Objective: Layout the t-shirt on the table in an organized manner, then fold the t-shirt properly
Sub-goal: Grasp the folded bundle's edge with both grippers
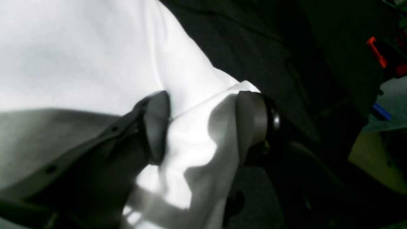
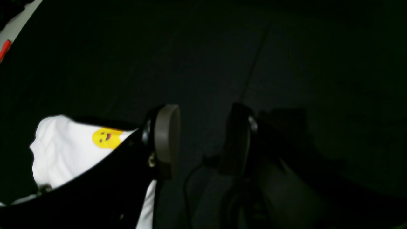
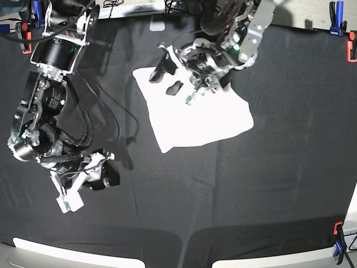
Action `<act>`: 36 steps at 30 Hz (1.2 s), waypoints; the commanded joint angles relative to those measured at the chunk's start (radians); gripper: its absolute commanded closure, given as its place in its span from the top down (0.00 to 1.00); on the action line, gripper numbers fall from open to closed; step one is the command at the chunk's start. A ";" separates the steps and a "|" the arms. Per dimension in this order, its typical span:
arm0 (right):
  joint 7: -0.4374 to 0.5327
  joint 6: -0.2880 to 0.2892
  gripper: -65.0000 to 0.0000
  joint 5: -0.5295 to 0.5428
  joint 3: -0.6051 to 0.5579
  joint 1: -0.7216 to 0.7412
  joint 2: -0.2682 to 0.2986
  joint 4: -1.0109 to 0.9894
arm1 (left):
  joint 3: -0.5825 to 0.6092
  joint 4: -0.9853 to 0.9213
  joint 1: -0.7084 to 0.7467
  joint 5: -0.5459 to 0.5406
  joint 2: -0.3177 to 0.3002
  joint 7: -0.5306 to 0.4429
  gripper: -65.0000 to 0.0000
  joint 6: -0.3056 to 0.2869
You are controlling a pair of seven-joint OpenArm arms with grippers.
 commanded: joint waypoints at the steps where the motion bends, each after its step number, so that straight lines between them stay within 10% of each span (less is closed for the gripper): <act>1: 0.027 0.012 0.40 0.023 -0.016 0.025 0.007 -0.002 | 0.009 0.006 -0.020 -0.007 0.011 0.019 0.49 -0.013; 12: 0.074 0.038 0.40 0.023 -0.283 0.136 -0.019 -0.264 | 0.009 0.261 -0.099 -0.484 0.011 0.412 0.49 -0.016; 20: -0.001 0.039 0.40 0.013 -0.295 0.294 -0.120 -0.431 | 0.009 0.503 0.037 -0.348 0.008 0.408 0.49 -0.014; 36: 0.042 0.065 0.40 -0.053 -0.297 0.265 -0.145 -0.687 | 0.007 0.095 0.040 -0.024 0.008 0.190 0.49 0.026</act>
